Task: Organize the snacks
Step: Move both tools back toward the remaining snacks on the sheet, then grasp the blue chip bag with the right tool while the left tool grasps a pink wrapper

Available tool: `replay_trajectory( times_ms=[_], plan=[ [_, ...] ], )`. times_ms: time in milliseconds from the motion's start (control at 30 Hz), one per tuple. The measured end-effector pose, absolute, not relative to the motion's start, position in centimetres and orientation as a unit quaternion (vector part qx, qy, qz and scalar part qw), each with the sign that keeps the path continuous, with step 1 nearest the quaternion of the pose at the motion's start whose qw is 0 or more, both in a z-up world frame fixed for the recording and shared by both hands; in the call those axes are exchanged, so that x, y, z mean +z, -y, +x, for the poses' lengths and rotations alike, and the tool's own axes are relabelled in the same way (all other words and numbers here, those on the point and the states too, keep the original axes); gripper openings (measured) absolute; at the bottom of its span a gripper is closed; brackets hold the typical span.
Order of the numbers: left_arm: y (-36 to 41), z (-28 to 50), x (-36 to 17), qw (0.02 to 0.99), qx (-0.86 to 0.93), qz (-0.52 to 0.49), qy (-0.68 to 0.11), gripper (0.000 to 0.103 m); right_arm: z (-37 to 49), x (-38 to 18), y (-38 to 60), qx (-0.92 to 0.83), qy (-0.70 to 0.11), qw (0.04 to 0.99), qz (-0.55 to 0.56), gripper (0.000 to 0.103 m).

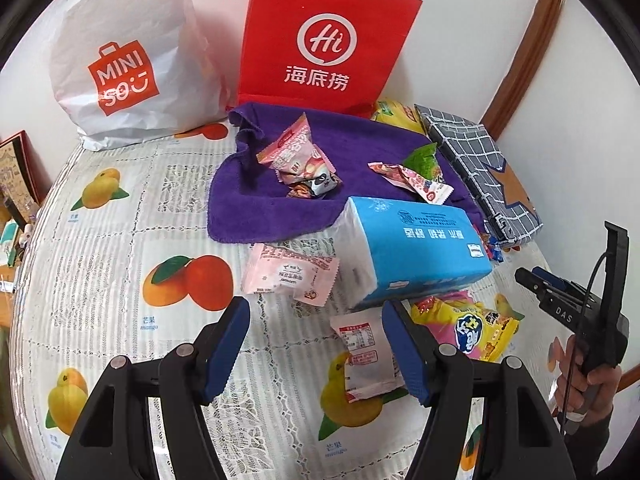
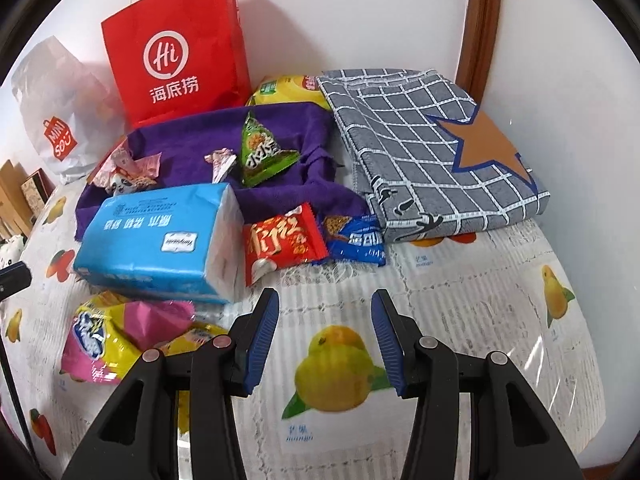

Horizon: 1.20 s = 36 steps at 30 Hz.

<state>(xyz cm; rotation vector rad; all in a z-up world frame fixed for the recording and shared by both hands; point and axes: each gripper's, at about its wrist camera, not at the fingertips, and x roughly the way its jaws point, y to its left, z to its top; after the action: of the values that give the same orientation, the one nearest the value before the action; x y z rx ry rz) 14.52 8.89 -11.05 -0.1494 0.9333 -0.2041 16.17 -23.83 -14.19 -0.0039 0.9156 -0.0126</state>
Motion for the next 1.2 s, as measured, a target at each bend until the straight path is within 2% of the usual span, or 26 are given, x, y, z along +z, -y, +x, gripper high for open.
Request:
replay_trajectory(
  times_ms=[767, 867, 933, 1000, 1033, 1200],
  plan=[
    [-10.6, 17.5, -12.5, 0.882, -0.052, -0.092, -0.46, 0.067, 24.6, -18.5, 26.4, -0.001, -0.46, 0.888, 0.011, 0.046],
    [-11.0, 17.7, -12.9, 0.88, -0.049, -0.096, -0.462, 0.067, 25.2, -19.0, 25.8, 0.003, -0.468, 0.884, 0.005, 0.056],
    [-11.2, 17.6, -13.0, 0.879, -0.048, -0.098, -0.464, 0.067, 25.4, -19.6, 25.3, -0.004, -0.472, 0.881, -0.014, 0.056],
    [-11.4, 17.5, -13.1, 0.879, -0.045, -0.096, -0.464, 0.067, 25.0, -19.6, 25.1, -0.004, -0.463, 0.886, -0.02, 0.051],
    [-11.6, 17.4, -13.1, 0.88, -0.044, -0.095, -0.464, 0.067, 24.9, -19.6, 25.1, -0.003, -0.462, 0.886, -0.019, 0.042],
    [-12.4, 16.7, -13.1, 0.881, -0.04, -0.094, -0.462, 0.067, 23.6, -18.6, 25.7, 0.005, -0.455, 0.891, -0.011, 0.037]
  ],
)
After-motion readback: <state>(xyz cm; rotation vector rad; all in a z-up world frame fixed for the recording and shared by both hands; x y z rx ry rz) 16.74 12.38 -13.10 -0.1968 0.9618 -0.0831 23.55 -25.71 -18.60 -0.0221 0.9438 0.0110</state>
